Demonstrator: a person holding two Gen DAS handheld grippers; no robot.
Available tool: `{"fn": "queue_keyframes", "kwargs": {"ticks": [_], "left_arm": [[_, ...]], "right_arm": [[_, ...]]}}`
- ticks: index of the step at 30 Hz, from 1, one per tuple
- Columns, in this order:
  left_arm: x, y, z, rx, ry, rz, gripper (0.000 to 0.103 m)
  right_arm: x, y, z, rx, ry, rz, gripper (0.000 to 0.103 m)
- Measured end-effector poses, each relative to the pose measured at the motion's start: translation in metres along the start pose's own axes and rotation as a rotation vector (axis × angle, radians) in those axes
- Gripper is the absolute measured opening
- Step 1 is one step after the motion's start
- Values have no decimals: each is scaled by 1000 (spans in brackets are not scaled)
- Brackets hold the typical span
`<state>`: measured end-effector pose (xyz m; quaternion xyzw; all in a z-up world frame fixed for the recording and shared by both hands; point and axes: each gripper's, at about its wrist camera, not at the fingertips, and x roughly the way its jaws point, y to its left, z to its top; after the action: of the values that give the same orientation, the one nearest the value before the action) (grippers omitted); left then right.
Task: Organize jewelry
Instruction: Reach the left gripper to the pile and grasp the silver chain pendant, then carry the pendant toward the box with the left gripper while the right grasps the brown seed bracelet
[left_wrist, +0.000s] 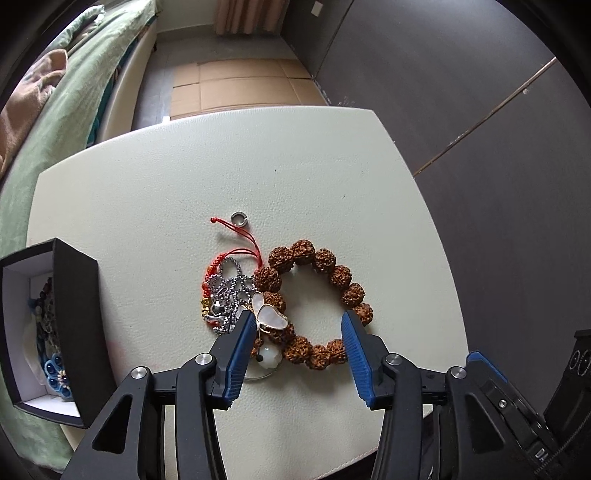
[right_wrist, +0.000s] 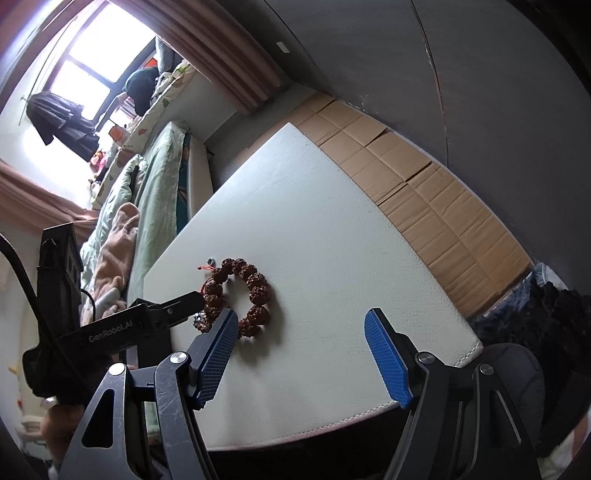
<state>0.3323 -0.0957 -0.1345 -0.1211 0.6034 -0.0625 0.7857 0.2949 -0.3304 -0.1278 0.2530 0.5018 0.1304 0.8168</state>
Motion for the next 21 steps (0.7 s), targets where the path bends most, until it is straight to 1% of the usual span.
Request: {"fn": "queue_keyframes", "kwargs": {"ticks": [2, 4, 6, 7, 8, 10, 14, 16, 21], "left_arm": [[7, 3, 0, -10, 9, 30, 50], [11, 6, -1, -19, 5, 47, 47], [14, 9, -2, -27, 8, 49, 39], [16, 11, -2, -31, 10, 50, 33], [16, 13, -2, -40, 5, 45, 32], [14, 19, -2, -63, -6, 18, 26], [2, 29, -2, -88, -36, -5, 11], [-2, 33, -2, -99, -39, -27, 11], [-14, 40, -4, -112, -62, -51, 11]], "right_arm": [[0, -2, 0, 3, 1, 0, 72], [-2, -4, -1, 4, 1, -1, 72], [-3, -5, 0, 6, -1, -3, 72], [-4, -7, 0, 10, -3, -4, 72], [-4, -8, 0, 14, -3, -5, 72], [-3, -9, 1, 18, -1, -5, 72], [-1, -7, 1, 9, 4, -1, 72], [1, -5, 1, 5, 7, 2, 72], [6, 6, -1, -14, 15, 9, 72]]}}
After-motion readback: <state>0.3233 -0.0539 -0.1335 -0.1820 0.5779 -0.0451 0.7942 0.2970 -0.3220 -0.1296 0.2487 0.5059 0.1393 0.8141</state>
